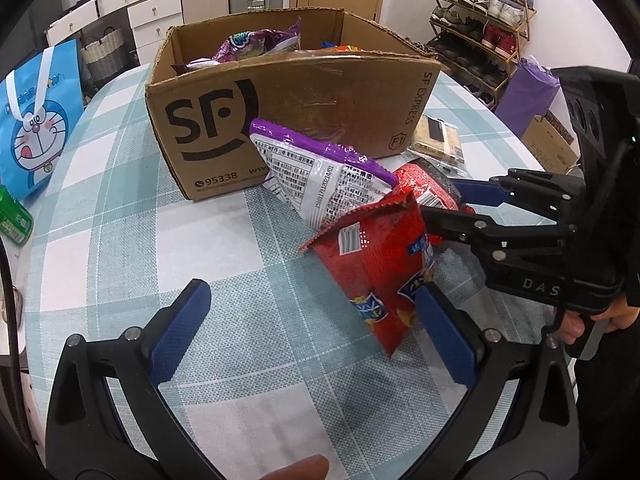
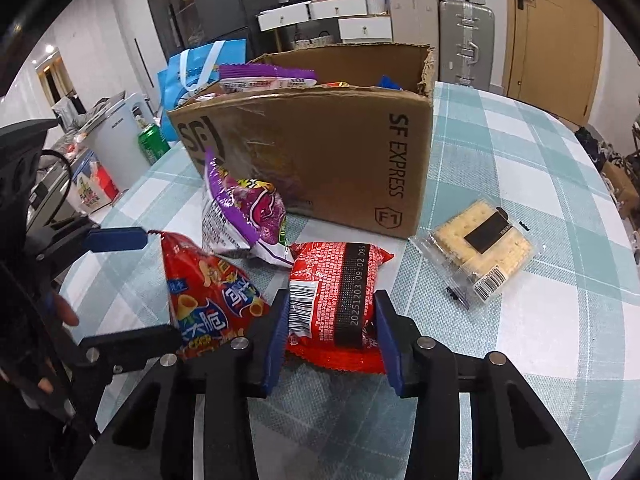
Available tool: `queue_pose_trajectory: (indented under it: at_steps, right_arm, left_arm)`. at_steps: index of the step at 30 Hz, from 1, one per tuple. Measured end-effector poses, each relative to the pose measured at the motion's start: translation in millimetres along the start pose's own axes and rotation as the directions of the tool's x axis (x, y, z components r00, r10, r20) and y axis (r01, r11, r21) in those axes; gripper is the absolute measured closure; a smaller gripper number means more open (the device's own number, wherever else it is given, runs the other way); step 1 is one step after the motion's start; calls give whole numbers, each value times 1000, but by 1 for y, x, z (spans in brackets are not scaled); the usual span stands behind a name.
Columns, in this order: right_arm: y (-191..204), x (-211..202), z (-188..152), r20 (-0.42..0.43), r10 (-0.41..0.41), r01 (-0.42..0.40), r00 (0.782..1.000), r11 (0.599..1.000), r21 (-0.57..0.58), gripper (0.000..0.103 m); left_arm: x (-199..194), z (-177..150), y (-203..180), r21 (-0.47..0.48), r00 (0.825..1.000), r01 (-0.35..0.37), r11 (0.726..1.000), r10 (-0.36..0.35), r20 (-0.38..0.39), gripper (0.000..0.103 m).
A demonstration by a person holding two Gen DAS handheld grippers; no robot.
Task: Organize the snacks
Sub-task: 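Grasp the red chip bag with the left tool while the right tool grasps the red wafer pack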
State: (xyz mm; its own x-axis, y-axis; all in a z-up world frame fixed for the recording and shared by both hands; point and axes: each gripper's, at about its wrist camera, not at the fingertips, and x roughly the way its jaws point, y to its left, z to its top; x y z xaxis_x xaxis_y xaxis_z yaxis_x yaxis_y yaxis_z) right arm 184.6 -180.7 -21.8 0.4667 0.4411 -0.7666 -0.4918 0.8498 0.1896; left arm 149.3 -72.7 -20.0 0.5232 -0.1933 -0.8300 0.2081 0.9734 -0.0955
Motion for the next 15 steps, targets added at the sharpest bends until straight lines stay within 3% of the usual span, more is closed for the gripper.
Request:
queue_pose_trajectory:
  at_steps: [11,15]
  right_arm:
    - [17,-7,-3,-20,65,-67,998,994,-82,62]
    - [17,-9,-2,-16,70,-71,997,994,-82,62]
  left_arm:
    - [15,-5,-9,12,999,11,1000,-10,-36,1]
    - [18,-7,-14,27,999,31,999,-30,-40,13]
